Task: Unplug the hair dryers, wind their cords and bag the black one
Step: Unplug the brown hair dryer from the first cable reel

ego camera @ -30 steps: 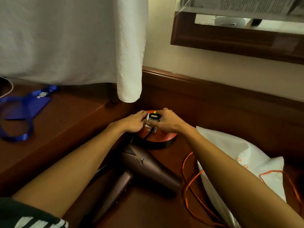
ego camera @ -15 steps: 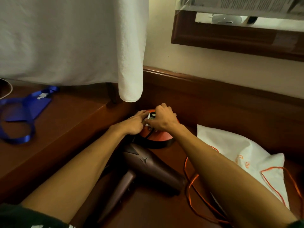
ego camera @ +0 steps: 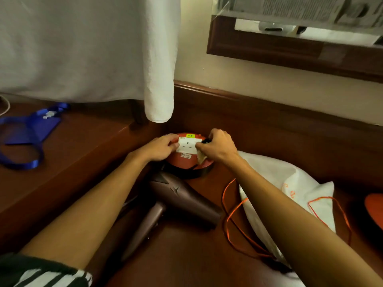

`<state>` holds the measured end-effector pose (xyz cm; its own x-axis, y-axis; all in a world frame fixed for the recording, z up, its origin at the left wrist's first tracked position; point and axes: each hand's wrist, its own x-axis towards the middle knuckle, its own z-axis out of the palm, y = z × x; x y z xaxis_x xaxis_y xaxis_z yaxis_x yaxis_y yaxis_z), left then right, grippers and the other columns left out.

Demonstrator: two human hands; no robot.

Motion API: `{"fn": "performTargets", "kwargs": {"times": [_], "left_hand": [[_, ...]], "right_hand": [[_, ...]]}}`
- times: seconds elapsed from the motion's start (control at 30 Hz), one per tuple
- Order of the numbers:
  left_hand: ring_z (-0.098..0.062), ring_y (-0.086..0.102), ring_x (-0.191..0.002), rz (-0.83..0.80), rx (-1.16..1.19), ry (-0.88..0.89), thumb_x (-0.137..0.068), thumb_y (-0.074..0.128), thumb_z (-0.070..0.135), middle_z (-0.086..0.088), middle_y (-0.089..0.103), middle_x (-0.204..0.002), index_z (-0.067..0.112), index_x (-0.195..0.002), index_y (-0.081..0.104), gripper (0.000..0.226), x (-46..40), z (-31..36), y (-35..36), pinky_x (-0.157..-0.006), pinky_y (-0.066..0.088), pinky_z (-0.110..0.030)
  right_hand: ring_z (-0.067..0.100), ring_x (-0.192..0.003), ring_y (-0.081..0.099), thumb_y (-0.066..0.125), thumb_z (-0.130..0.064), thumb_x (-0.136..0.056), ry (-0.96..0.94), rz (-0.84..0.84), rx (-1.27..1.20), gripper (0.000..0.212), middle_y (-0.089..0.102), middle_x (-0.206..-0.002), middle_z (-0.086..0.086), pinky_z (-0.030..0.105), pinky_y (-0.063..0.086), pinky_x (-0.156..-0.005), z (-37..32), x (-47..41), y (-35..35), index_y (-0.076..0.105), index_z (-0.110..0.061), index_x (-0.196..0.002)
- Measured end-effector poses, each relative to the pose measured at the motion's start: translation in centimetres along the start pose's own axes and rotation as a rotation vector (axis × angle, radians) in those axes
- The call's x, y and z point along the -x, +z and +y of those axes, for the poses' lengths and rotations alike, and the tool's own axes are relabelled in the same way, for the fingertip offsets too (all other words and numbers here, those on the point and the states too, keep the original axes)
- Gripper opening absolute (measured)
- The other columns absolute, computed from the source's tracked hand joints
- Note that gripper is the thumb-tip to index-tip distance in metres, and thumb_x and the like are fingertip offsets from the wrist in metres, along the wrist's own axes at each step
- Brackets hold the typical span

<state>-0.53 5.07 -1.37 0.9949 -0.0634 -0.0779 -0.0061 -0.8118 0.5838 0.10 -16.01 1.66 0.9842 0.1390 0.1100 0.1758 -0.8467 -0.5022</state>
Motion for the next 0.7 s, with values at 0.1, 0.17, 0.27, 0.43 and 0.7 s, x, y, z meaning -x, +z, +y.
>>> {"fn": "performTargets", "kwargs": {"times": [0.1,0.17,0.27,0.43,0.7], "left_hand": [[-0.033,0.040,-0.147,0.101,0.015,-0.002,-0.108,0.048,0.039,-0.010,0.039,-0.163,0.022,-0.159,0.036,0.055,2.1,0.5,-1.2,-0.120,0.032,-0.045],[-0.032,0.043,-0.146,0.117,0.032,0.015,-0.107,0.051,0.040,-0.010,0.043,-0.160,0.023,-0.156,0.042,0.053,4.0,0.6,-1.5,-0.120,0.035,-0.047],[-0.028,0.055,-0.137,0.083,0.083,0.042,-0.102,0.061,0.038,-0.009,0.056,-0.151,0.025,-0.145,0.056,0.046,6.8,0.4,-0.8,-0.116,0.043,-0.048],[-0.022,0.063,-0.126,0.239,0.157,0.013,-0.096,0.070,0.031,-0.004,0.070,-0.132,0.023,-0.125,0.071,0.030,11.4,-0.1,0.5,-0.111,0.047,-0.039],[-0.021,0.061,-0.122,0.511,0.297,-0.047,-0.097,0.070,0.023,-0.005,0.061,-0.135,0.017,-0.127,0.067,0.031,19.2,-0.6,3.0,-0.099,0.051,-0.032]], "right_hand": [[0.026,-0.093,0.064,0.072,-0.059,-0.070,0.095,0.003,-0.041,0.051,0.066,-0.105,0.007,0.038,0.054,-0.072,2.1,2.0,0.4,0.063,-0.016,-0.095],[0.024,-0.088,0.062,0.073,-0.053,-0.075,0.131,0.036,-0.081,0.044,0.066,-0.095,0.005,0.037,0.053,-0.070,2.8,3.6,0.8,0.063,-0.013,-0.090],[0.019,-0.072,0.061,0.075,-0.039,-0.079,0.180,0.038,-0.145,0.029,0.065,-0.078,0.002,0.029,0.046,-0.055,3.6,5.2,1.3,0.060,-0.015,-0.075],[0.024,-0.080,0.066,0.076,-0.042,-0.081,0.260,-0.020,-0.141,0.038,0.070,-0.093,0.010,0.035,0.052,-0.061,4.8,7.2,2.4,0.066,-0.008,-0.095],[0.026,-0.100,0.066,0.067,-0.036,-0.093,0.026,0.142,-0.180,0.037,0.072,-0.113,0.012,0.035,0.054,-0.083,3.8,13.9,1.1,0.071,-0.009,-0.119]]}}
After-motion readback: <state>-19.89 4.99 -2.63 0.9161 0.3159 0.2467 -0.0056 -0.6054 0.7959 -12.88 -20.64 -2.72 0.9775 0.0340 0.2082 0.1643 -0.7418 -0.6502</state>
